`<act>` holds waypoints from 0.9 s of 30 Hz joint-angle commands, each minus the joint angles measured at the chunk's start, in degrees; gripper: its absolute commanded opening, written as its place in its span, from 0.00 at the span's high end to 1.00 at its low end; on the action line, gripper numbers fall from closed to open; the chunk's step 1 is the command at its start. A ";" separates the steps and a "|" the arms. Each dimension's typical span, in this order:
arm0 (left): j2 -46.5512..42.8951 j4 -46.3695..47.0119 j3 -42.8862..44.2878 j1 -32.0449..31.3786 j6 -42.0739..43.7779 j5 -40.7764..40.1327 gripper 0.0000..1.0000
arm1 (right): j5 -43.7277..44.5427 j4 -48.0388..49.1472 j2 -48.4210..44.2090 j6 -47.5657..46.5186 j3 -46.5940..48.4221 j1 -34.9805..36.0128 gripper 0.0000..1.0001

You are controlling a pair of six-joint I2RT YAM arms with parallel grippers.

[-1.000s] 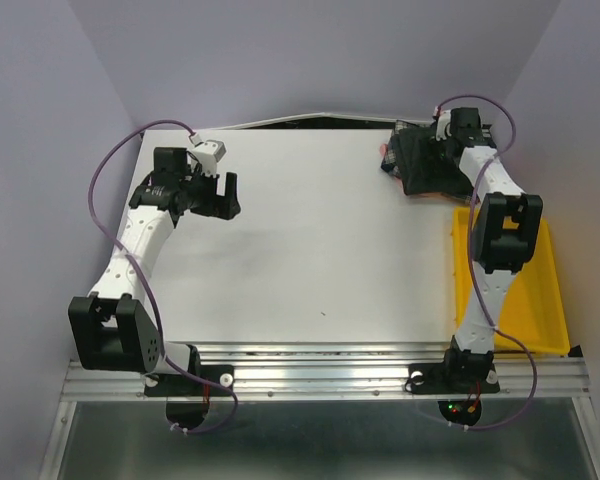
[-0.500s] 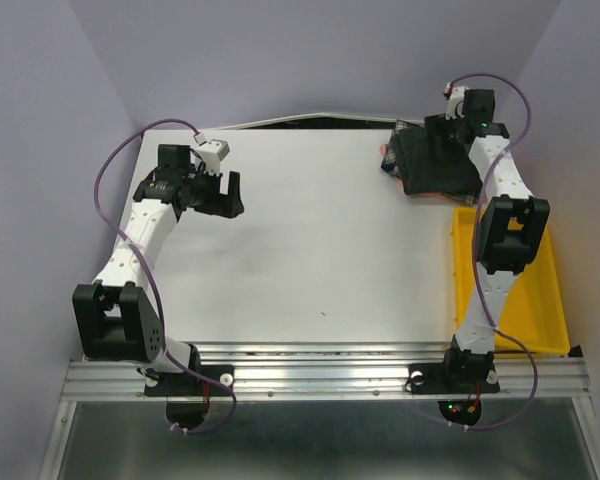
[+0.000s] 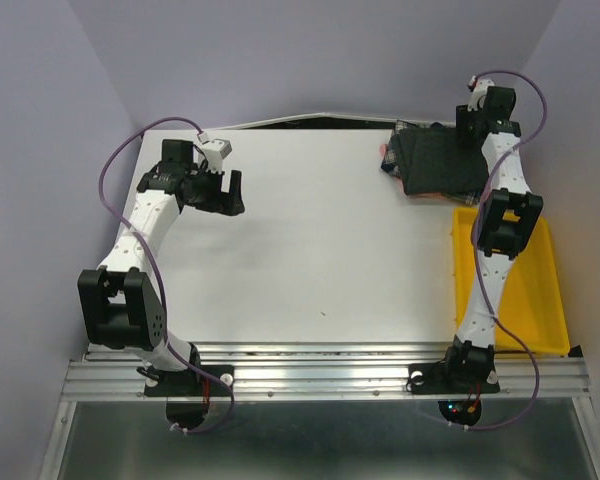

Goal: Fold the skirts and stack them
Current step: Neatly place the folded skirt to the corner

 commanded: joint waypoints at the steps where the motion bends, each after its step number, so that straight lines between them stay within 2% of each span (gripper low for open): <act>1: -0.58 -1.93 3.17 0.08 1.43 0.10 0.01 | 5.57 6.84 1.64 -0.64 1.79 -0.29 0.50; 3: -0.67 -2.19 2.91 0.08 1.60 0.01 0.01 | 9.44 11.15 2.70 -0.90 1.70 -0.29 0.54; 4: -0.67 -2.28 2.74 0.08 1.69 0.10 0.01 | 13.12 14.12 3.05 -1.25 1.53 -0.29 0.51; 6: -0.85 -2.28 2.47 0.08 1.69 0.19 0.01 | 15.70 16.68 3.31 -1.60 1.53 -0.82 0.37; 9: -1.11 -2.11 2.12 0.08 1.78 -0.25 0.01 | 18.34 20.21 3.05 -1.60 1.88 -0.82 0.06; 10: -1.28 -1.84 2.03 0.08 1.78 -0.69 0.01 | 18.60 20.39 2.79 -1.52 2.31 -0.82 0.00; 16: -1.81 1.05 2.29 0.69 1.52 -2.28 0.01 | 18.52 21.62 -5.01 -0.20 -1.36 -0.82 0.00; 20: -1.11 2.82 3.70 1.13 1.26 -1.39 0.01 | 13.70 15.05 -12.93 0.59 -4.79 -0.82 0.00; 25: -0.67 5.63 6.16 1.39 0.82 -1.66 0.01 | -5.26 -1.30 -22.16 4.19 -8.57 -0.13 0.00; 27: -0.58 7.03 6.86 1.48 0.90 -1.92 0.01 | -9.67 -6.32 -27.16 5.51 -15.49 2.15 0.00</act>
